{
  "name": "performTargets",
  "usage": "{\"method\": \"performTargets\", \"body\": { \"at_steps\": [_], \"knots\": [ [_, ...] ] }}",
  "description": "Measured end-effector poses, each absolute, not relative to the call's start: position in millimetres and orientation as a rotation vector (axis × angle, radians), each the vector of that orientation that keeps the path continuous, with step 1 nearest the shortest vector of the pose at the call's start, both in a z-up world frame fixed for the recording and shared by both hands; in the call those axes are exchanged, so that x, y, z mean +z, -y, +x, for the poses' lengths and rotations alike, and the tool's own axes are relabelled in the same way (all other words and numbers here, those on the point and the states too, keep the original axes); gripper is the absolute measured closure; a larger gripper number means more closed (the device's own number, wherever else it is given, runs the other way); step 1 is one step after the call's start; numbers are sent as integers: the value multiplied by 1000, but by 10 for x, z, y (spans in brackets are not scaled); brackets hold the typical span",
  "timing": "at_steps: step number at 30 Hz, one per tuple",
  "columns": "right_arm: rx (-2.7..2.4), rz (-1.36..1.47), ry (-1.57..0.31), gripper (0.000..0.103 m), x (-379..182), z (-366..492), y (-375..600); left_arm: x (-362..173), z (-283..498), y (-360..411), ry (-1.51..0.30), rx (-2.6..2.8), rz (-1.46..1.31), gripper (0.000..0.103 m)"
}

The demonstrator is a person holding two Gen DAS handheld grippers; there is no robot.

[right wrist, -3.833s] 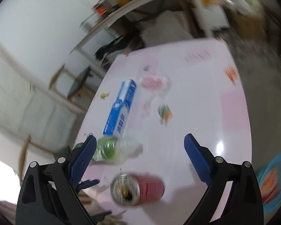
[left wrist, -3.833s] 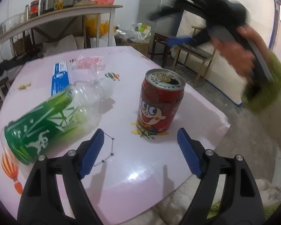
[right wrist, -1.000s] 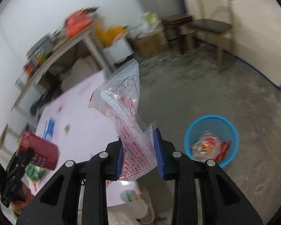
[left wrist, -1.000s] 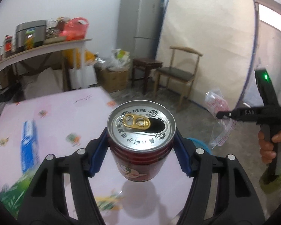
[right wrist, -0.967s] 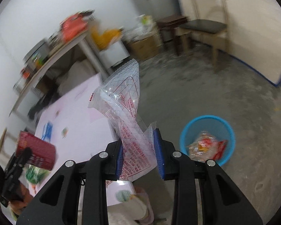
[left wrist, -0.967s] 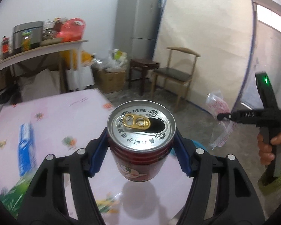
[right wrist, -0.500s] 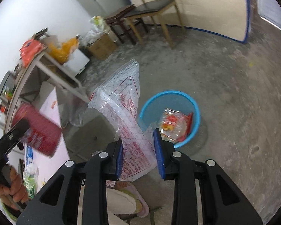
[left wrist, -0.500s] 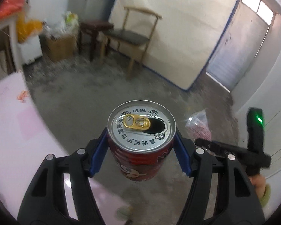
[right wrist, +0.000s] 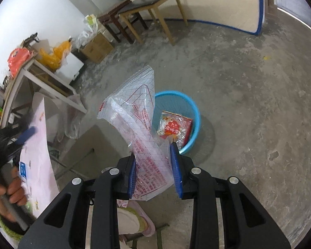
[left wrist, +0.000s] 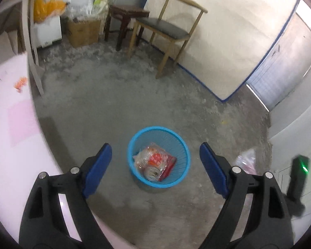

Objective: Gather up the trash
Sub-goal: 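Carry the can and bag over the wastebasket and open both tools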

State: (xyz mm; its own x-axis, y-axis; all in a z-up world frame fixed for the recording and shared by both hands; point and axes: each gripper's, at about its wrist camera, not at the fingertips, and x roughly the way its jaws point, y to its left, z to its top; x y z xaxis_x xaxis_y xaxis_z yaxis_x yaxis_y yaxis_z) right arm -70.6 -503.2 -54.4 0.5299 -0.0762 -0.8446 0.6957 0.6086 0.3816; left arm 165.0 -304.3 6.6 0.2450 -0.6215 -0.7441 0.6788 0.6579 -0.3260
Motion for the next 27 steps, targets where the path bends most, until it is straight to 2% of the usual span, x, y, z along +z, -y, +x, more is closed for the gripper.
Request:
{"method": "performTargets", "body": {
  "at_steps": [5,9,11,13,14,27],
  "knots": [
    [-494,772,-944,73,-710,-372,5057,314,1597,2401,-910,-864,24,21],
    [-478,757,-963,66,-858,5,5179,459,1477,1952,-859,-842,9,21],
    [-470,763,-964,57,-934,175,5276,505,1373,1733,-827,-826,15,21],
    [-486,764,-966,41,-1009,342,5373,521,1287,1576,-802,-816,28,21],
    [-502,762,-970,39,-1058,422,5422,525,1248,1510,-791,-805,38,21],
    [-514,772,-972,37,-1082,412,5316,367,1220,1030,-799,-752,16,21]
  ]
}}
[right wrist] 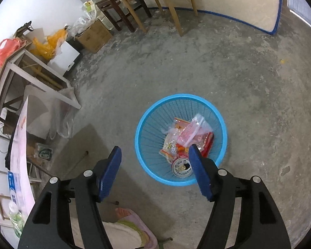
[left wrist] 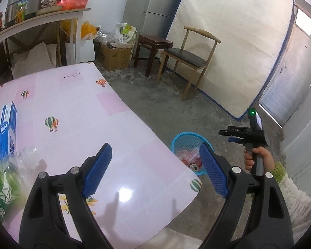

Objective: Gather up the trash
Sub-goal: 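Turn both tools back toward the table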

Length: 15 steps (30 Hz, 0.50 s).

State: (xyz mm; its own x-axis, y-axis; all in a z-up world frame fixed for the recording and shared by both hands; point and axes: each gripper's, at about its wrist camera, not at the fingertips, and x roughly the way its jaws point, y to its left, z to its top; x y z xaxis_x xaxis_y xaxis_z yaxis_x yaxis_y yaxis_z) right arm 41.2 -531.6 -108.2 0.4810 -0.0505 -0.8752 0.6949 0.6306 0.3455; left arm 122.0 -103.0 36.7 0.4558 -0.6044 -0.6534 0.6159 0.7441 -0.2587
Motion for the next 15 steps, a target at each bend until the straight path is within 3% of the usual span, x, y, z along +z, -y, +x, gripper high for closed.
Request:
{"method": "performTargets", "body": {
  "at_steps": [7,15],
  "knots": [
    [-492,738,-940,37,-759,143,5114,365,1170,881,-771,-757,8,21],
    [-289,656,-880,23,-69,351,4459,405,970,412,-684,-711,4,21]
  ]
}}
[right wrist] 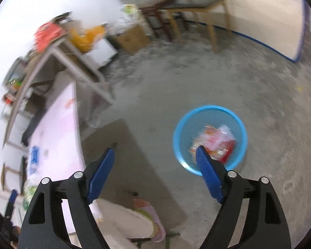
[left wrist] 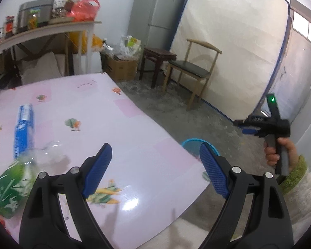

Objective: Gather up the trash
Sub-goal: 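Turn both tools back toward the table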

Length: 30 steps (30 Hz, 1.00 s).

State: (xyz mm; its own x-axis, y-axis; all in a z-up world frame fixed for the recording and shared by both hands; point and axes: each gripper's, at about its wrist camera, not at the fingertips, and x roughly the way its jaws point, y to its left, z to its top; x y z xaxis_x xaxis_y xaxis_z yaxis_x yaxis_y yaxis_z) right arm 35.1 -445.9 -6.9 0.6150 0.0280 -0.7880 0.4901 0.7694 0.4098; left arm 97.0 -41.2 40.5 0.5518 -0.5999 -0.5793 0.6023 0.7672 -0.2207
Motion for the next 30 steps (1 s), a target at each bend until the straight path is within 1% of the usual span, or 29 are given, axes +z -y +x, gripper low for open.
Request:
{"method": "performTargets", "body": {
  "at_steps": [3,7,12,17,22,27,30],
  "knots": [
    [-148,612,-859,22,206,592,4024,402,881,111,-654,-662,-9,20],
    [10,558,-886,22,385,913,3414,402,740,-400,-615,-557,-43,20],
    [219,537,-934,22,462,1284,2639,406,692,-1172,-586,-392,-161,20],
    [328,459,-988,22,397,1519,1987,310,738,-1914,-593,-264,-324,20],
    [474,373,-1020,22,469,1808,1412,201,757,-2179,-601,-235,-366,20],
    [613,282,-1006,22,621,2151,903,79,730,-2144,-614,-276,-354,20],
    [692,268,-1016,22,619,2404,655,1,733,-2100,-634,-283,-352,20]
  ]
}}
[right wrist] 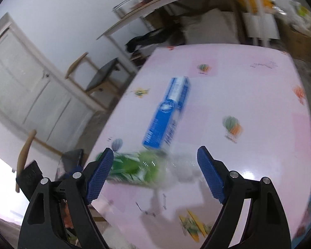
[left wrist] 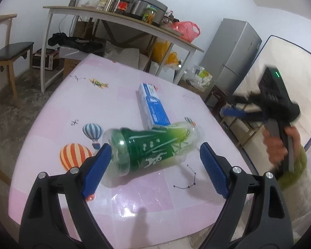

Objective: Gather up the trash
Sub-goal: 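Turn both tools back toward the table, then grasp the green plastic bottle with the right tool and lift it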

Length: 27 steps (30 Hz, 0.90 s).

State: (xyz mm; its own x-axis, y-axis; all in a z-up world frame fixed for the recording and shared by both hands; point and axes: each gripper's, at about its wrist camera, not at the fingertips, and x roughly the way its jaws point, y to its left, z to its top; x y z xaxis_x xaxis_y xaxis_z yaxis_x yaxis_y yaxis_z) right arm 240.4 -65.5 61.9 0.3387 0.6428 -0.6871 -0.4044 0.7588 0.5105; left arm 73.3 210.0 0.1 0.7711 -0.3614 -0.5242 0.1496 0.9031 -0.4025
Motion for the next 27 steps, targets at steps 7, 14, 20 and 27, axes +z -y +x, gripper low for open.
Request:
{"method": "performTargets", "body": {
  "at_steps": [7,14,20,27],
  "knots": [
    [744,209,-1134,36,301,2890,49,-139,818,-2084,-669,-275,-375,20],
    [802,23,-1201,37,141,2585,-132,-233,870,-2123,-708,-261,-417,20],
    [831,-104,-1214,37,184,2048,7,-320,930,-2260,-739,-231,-477,20],
    [909,-319,-1167,31,147,1629,-217,-417,961,-2197,-765,-189,-462,20]
  ]
}}
